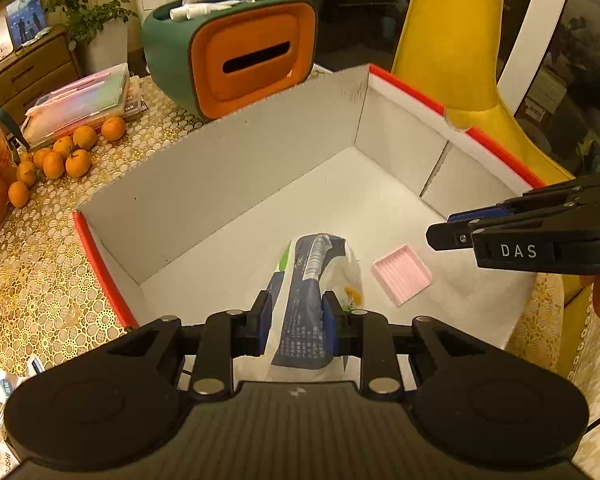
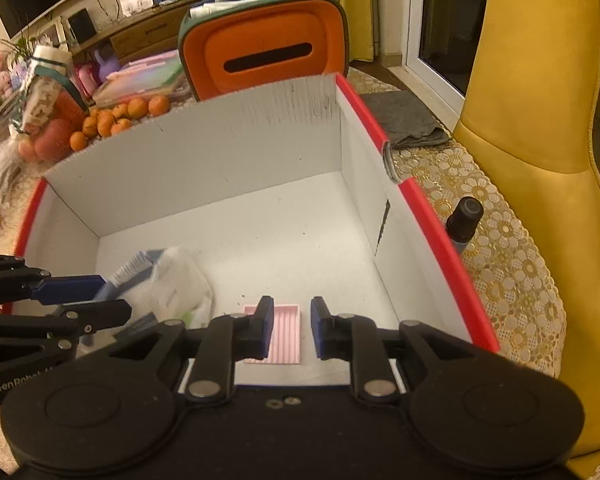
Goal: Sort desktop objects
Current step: 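Open both tools to drop the bag and pink pad into the shoebox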
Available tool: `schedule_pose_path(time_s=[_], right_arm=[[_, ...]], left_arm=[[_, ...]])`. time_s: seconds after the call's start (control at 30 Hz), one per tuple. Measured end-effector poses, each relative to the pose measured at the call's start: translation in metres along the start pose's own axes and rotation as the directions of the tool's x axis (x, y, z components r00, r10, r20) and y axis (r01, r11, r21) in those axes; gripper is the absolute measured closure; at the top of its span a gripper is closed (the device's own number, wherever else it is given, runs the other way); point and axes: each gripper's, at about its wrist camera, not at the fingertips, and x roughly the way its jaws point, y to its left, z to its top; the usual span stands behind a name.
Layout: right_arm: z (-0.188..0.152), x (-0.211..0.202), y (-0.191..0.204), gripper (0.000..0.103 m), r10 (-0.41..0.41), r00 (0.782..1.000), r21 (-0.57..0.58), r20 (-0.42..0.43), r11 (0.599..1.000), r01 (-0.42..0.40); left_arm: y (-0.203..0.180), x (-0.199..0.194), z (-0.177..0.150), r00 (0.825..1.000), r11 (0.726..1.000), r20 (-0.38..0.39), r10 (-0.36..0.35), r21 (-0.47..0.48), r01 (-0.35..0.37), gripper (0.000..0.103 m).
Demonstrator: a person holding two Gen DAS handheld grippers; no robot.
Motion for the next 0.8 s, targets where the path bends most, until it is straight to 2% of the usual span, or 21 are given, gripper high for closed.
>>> schedule_pose_path(time_s=[0.07, 0.13, 0.17, 0.2, 0.23, 0.27, 0.3, 0.37, 0.7, 0.8], right_arm=[[-0.001, -0.003, 0.001, 0.082, 0.001, 1.0, -0.001, 0.006, 1.0, -0.001], [-0.002, -0.008, 0.002, 0.076, 0.002, 1.0, -0.001, 0.016, 1.0, -0.002], [-0.003, -0.01, 0.003, 0.072, 0.0, 1.0, -0.001, 0.028, 1.0, 0.0], [-0.003, -0.012, 0.004, 0.061, -0.01, 0.999, -0.001, 0.044, 1.0, 0.01], [-0.004, -0.015, 0.006, 0.042, -0.021, 0.998, -0.004, 0.065, 1.0, 0.021], [-0.006, -0.018, 0.009, 0.03, -0.038, 0.995, -0.01, 0.088, 0.999, 0.039], [-0.007, -0.021, 0.011, 0.01, -0.059, 0.992, -0.014, 0.111, 0.998, 0.061], [-0.009, -0.026, 0.015, 0.007, -0.069, 0.986, -0.046, 0.152, 0.996, 0.077], [-0.019, -0.042, 0.022, 0.005, -0.051, 0.985, -0.069, 0.165, 0.996, 0.063], [-0.025, -0.049, 0.025, 0.001, -0.036, 0.983, -0.06, 0.178, 0.997, 0.048]], left_arm=[[0.0, -0.005, -0.001, 1.0, 1.0, 0.01, -0.003, -0.003, 0.004, 0.077], [-0.001, -0.01, -0.002, 1.0, 1.0, 0.023, 0.0, -0.003, 0.0, 0.072], [-0.001, -0.012, -0.003, 1.0, 1.0, 0.028, 0.002, -0.003, -0.001, 0.063], [-0.001, -0.014, -0.004, 0.999, 1.0, 0.033, 0.001, -0.002, -0.001, 0.048], [-0.002, -0.017, -0.005, 0.999, 1.0, 0.041, 0.0, 0.003, 0.0, 0.044], [-0.002, -0.019, -0.006, 0.999, 1.0, 0.046, -0.003, 0.008, 0.003, 0.043], [-0.003, -0.021, -0.007, 0.999, 1.0, 0.048, -0.005, 0.011, 0.005, 0.043], [-0.003, -0.026, -0.008, 0.998, 1.0, 0.058, 0.001, 0.007, -0.001, 0.043], [-0.003, -0.054, -0.021, 0.993, 0.999, 0.115, -0.004, -0.033, 0.008, 0.043], [-0.003, -0.062, -0.029, 0.991, 0.999, 0.132, -0.01, -0.044, 0.016, 0.043]])
